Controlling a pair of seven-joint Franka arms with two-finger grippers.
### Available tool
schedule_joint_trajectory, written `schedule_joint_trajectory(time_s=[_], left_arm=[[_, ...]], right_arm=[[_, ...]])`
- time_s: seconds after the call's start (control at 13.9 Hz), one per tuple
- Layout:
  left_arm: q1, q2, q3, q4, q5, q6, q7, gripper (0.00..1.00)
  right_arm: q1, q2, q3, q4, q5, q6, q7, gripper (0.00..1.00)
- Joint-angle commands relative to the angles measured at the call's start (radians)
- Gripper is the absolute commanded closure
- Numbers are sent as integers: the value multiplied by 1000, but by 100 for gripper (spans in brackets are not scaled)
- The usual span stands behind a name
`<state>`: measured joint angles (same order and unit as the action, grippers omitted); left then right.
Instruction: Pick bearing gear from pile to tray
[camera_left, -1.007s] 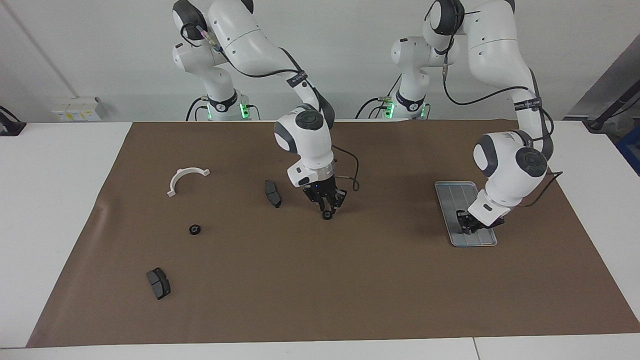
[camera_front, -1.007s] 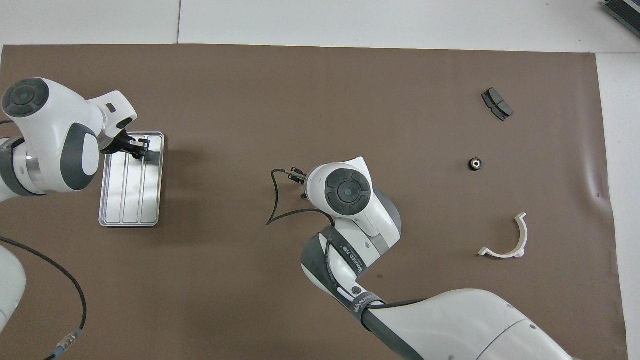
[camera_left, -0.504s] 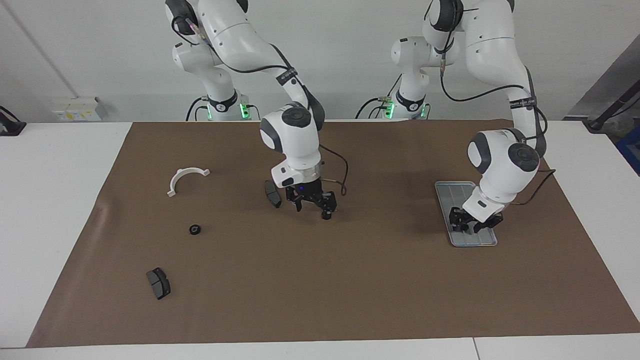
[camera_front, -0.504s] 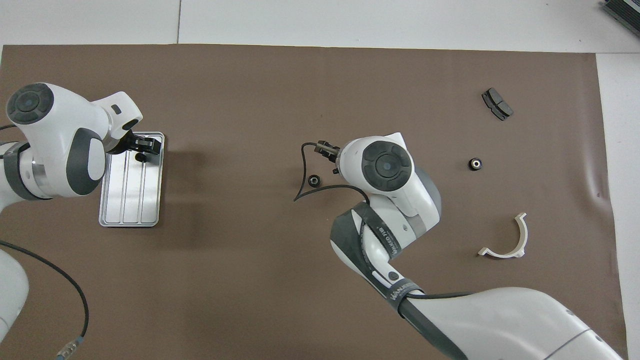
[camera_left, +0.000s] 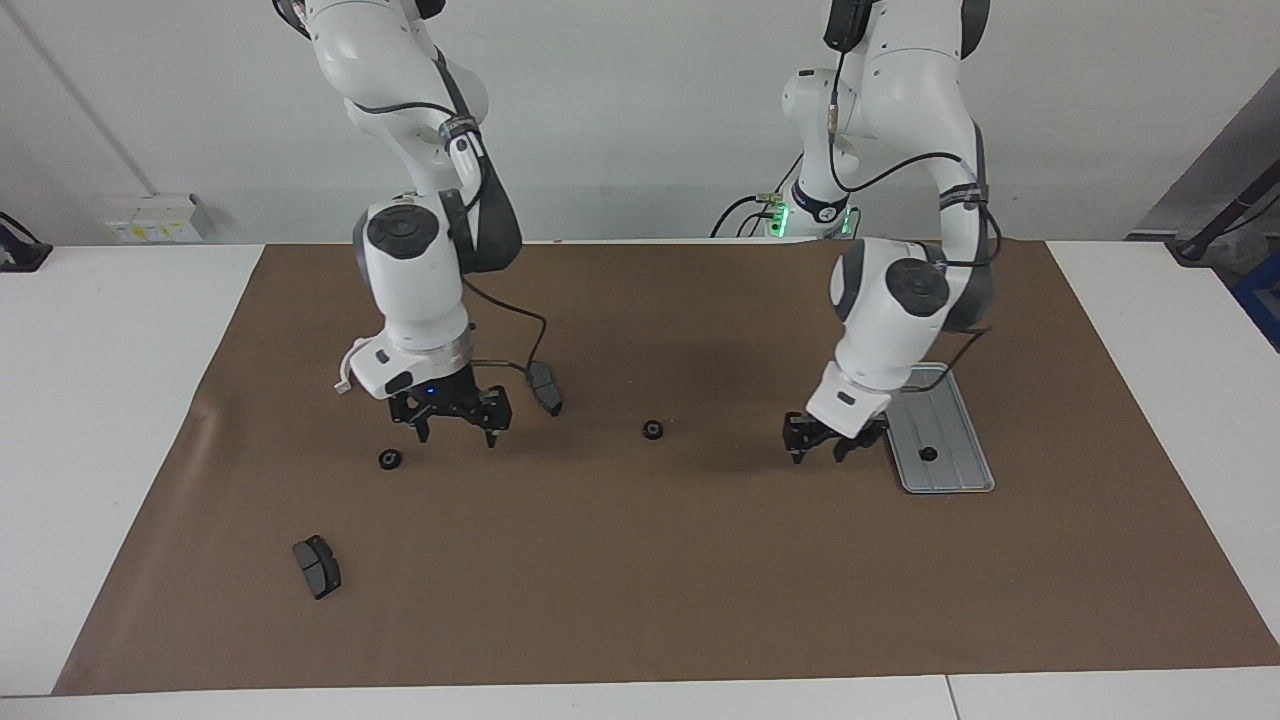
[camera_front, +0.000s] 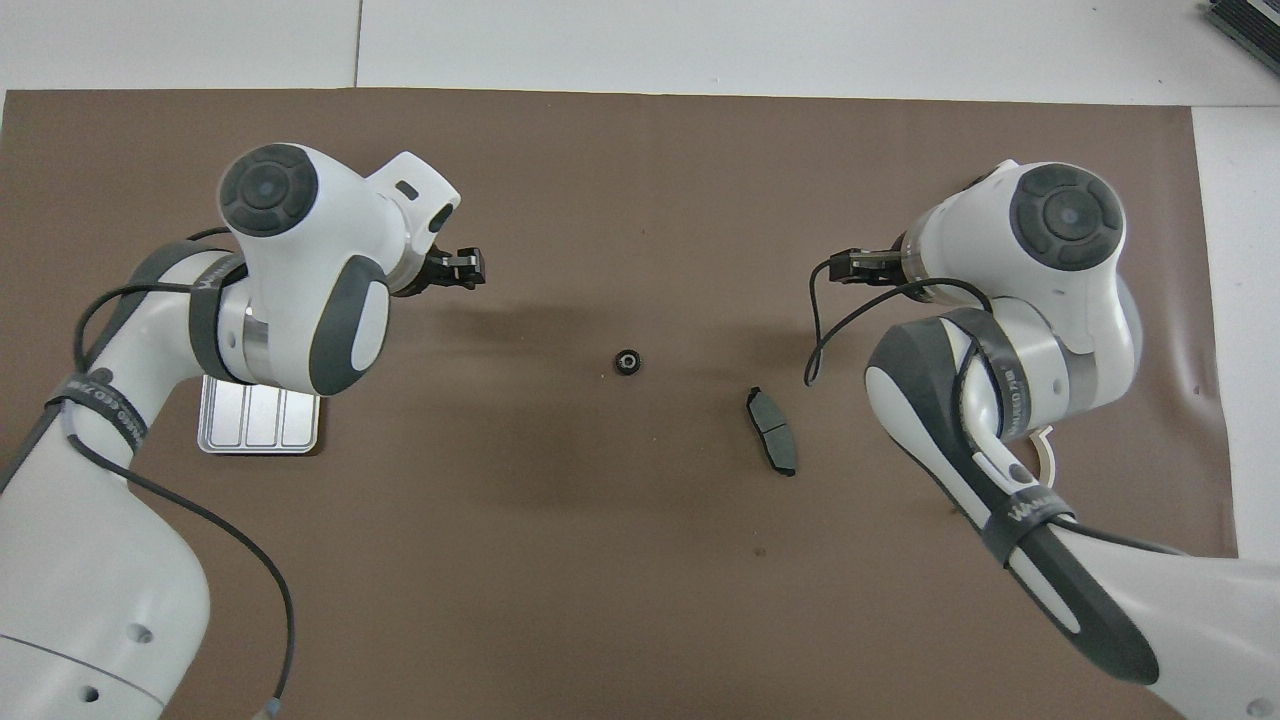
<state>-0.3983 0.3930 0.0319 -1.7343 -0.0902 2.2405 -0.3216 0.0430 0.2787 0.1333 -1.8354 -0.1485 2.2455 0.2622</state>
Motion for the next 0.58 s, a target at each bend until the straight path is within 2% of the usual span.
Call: schedule_joint_trajectory(time_s=[0.0, 0.22, 0.5], left_arm=[[-109, 4, 23, 25, -2, -24, -117, 34], [-203, 42, 23, 53, -2, -15, -171, 34], [-261, 78, 23, 58, 12, 30, -182, 34]], right_arm=[[-83, -6, 19, -57, 0, 17, -235, 0], [-159, 30, 20, -61, 1, 25, -404, 0], [-190, 65, 20, -134, 59, 109, -435, 0]])
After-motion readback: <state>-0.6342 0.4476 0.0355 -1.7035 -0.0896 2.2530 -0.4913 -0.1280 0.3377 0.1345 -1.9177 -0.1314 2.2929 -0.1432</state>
